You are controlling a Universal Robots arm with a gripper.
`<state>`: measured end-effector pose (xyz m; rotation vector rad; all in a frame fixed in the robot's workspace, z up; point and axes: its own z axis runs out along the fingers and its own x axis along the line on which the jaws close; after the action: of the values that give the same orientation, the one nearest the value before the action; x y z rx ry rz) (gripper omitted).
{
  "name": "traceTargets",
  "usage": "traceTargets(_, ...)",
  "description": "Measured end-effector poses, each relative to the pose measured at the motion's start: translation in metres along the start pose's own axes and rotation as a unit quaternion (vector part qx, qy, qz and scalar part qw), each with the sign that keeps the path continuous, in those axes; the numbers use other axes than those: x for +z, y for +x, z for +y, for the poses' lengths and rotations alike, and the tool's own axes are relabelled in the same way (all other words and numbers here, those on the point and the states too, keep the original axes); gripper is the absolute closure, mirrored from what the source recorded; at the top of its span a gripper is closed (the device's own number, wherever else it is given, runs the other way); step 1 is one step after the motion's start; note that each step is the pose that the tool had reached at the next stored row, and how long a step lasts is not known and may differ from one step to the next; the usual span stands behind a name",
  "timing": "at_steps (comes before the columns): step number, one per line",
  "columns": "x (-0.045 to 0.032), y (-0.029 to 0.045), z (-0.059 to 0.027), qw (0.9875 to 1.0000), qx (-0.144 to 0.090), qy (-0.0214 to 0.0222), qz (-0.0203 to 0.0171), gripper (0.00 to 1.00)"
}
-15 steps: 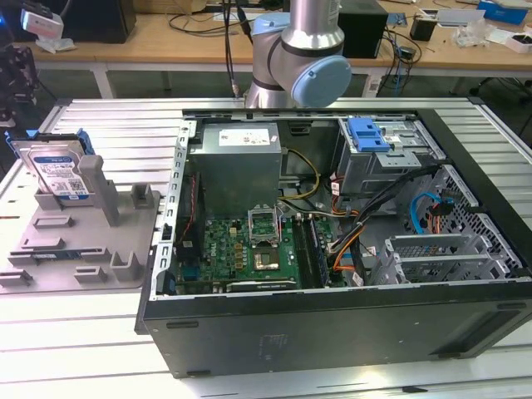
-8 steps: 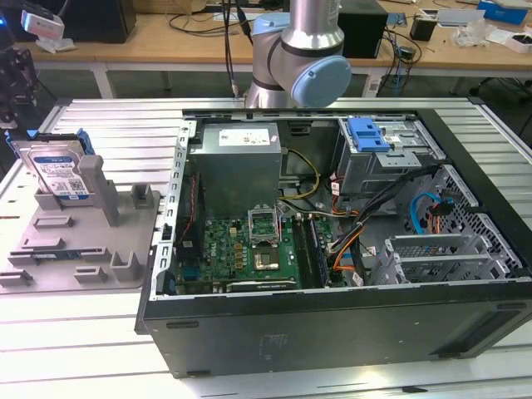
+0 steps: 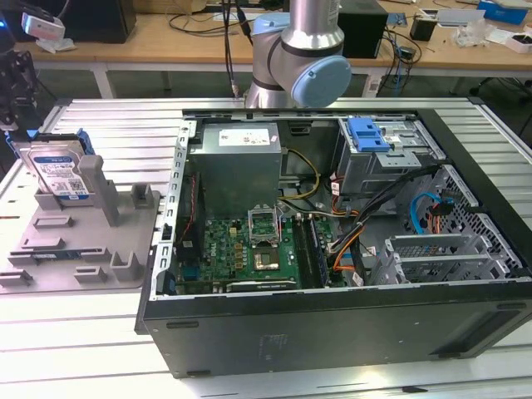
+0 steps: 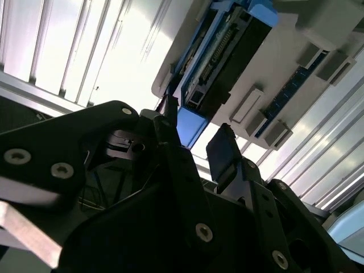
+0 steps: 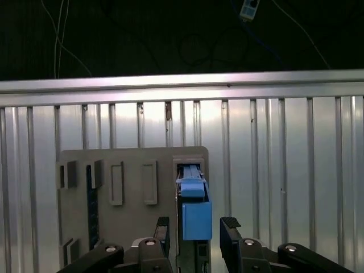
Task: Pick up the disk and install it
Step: 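Pick up the disk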
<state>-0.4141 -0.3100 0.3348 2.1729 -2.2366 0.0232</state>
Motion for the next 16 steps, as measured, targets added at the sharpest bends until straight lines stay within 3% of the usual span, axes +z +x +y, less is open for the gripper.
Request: traceTargets(16, 0.0122, -0.0001, -0.0002, 1.0, 0.0, -0.0001, 0.0, 0.52)
